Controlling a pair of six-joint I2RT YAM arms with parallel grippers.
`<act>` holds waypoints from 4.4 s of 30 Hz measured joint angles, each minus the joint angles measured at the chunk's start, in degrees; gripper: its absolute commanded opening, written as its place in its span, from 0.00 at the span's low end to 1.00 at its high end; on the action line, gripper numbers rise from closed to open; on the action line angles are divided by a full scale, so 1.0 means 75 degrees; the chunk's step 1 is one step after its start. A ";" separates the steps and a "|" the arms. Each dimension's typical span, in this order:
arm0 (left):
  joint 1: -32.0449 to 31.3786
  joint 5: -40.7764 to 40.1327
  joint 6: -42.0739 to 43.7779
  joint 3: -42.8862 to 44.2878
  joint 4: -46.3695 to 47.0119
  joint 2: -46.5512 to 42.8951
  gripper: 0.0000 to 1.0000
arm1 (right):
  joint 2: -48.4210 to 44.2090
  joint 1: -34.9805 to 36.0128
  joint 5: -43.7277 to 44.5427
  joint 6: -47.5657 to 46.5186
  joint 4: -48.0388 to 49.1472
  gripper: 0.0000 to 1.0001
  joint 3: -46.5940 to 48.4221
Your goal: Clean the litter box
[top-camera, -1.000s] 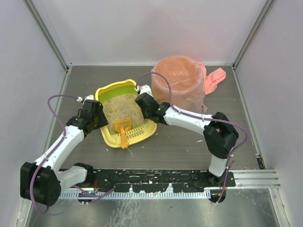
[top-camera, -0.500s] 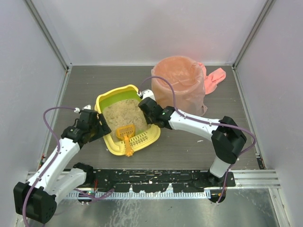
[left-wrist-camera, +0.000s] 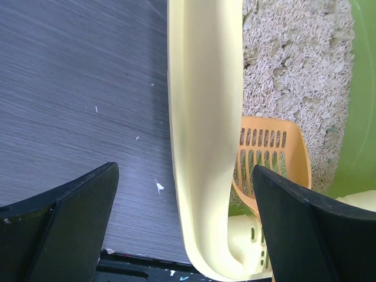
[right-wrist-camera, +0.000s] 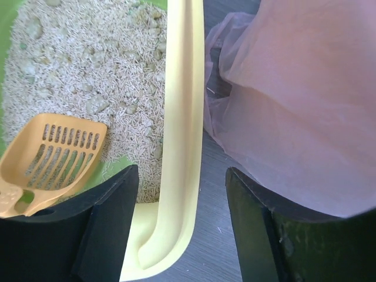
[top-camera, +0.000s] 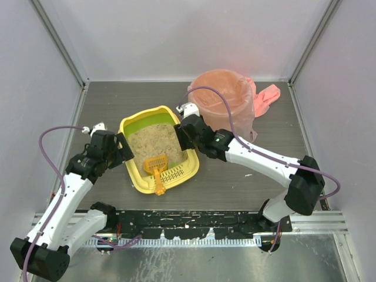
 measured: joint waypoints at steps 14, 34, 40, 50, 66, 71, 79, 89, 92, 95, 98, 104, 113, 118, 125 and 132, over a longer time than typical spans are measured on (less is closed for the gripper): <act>0.0000 -0.0178 0.1256 0.0443 -0.0038 -0.0513 0.98 | -0.2209 0.1489 -0.0705 0.0058 0.0638 0.74 -0.1647; 0.0000 0.0015 0.1341 0.0446 -0.0029 -0.0551 0.98 | 0.0883 0.4290 0.0793 0.1597 -0.0309 0.84 0.0117; 0.0000 0.0017 0.1341 0.0443 -0.0029 -0.0592 0.98 | 0.1078 0.4290 0.1294 0.1626 -0.1064 0.81 0.0501; 0.0000 0.0041 0.1341 0.0443 -0.0017 -0.0589 0.98 | 0.1017 0.4074 0.2104 0.1600 -0.1845 0.78 0.0466; 0.0000 0.0131 0.1343 0.0443 -0.0009 -0.0580 0.98 | -0.0571 0.2559 0.1827 0.1274 -0.1320 0.81 -0.0764; 0.0000 0.0187 0.1341 0.0443 -0.0006 -0.0525 0.98 | -0.1332 0.2623 0.1687 0.1900 -0.0822 0.84 -0.1384; 0.0000 0.0242 0.1343 0.0431 0.0015 -0.0487 0.98 | -0.3244 0.2626 0.2238 0.5071 -0.0315 0.84 -0.3296; 0.0000 0.0297 0.1343 0.0411 0.0108 -0.0481 0.98 | -0.3955 0.2626 0.1775 0.8032 0.1180 0.80 -0.5112; 0.0000 0.0300 0.1343 0.0411 0.0108 -0.0481 0.98 | -0.3955 0.2626 0.1623 0.8749 0.1740 0.76 -0.5418; 0.0000 0.0300 0.1343 0.0408 0.0108 -0.0481 0.98 | -0.3928 0.2626 0.1498 0.9279 0.2154 0.71 -0.5607; 0.0000 0.0309 0.1343 0.0408 0.0108 -0.0475 0.98 | -0.3815 0.2626 0.1384 0.9774 0.2483 0.62 -0.5651; 0.0000 0.0353 0.1343 0.0408 0.0105 -0.0437 0.98 | -0.3541 0.2626 0.1218 1.0212 0.3098 0.46 -0.5689; 0.0000 0.0353 0.1343 0.0408 0.0105 -0.0437 0.98 | -0.3439 0.2626 0.1309 1.0127 0.3506 0.24 -0.5761; 0.0000 0.0353 0.1358 0.0408 0.0105 -0.0437 0.98 | -0.3448 0.2626 0.1737 0.9355 0.3168 0.15 -0.5307; 0.0000 0.0023 0.1565 0.0647 0.0172 -0.0516 0.98 | -0.2952 0.2384 0.1880 0.7443 0.2168 0.04 -0.3389; 0.0000 -0.0271 0.2366 0.1236 0.0562 -0.0673 0.98 | -0.2299 0.1177 0.0414 0.5208 0.1279 0.02 -0.1932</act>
